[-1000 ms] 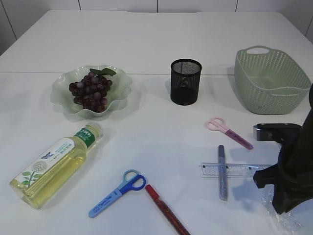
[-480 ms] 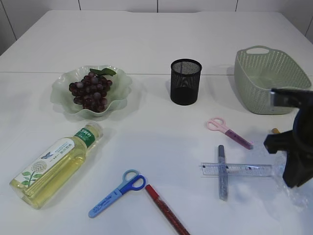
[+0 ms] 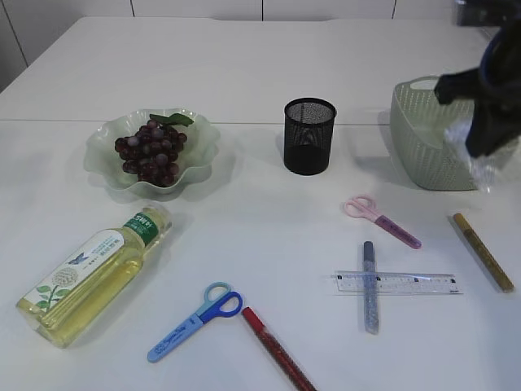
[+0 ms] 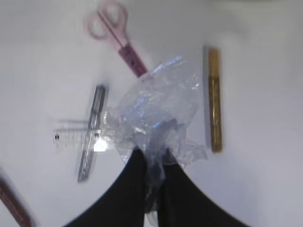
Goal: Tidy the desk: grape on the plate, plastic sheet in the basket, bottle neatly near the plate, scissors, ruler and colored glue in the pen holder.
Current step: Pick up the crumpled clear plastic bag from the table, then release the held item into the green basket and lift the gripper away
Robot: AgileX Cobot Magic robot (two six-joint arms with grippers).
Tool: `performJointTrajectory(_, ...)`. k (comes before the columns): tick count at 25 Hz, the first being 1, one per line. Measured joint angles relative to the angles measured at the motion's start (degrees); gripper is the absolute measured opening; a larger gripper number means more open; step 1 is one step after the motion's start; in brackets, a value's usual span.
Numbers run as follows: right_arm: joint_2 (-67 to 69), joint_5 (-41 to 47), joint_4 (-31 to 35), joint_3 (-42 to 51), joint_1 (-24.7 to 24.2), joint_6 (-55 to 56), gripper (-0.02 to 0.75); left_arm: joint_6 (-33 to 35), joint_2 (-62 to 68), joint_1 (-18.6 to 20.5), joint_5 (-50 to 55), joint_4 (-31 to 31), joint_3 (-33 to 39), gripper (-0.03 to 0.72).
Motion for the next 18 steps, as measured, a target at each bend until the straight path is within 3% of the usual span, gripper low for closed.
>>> performJointTrajectory(8,12.16,0.58,-3.18,-22.28,-1.81,0.45,0.035,0.00,0.00,0.00,0.00,0.00,0.00,0.468)
performJointTrajectory(13,18.93,0.80,-1.37,-31.78,-7.47,0.56,0.035,0.00,0.00,0.00,0.00,0.00,0.00,0.468)
performJointTrajectory(18,22.97,0.99,-1.00,-34.82,-13.45,0.56,0.036,0.00,0.00,0.00,0.00,0.11,0.00,0.468)
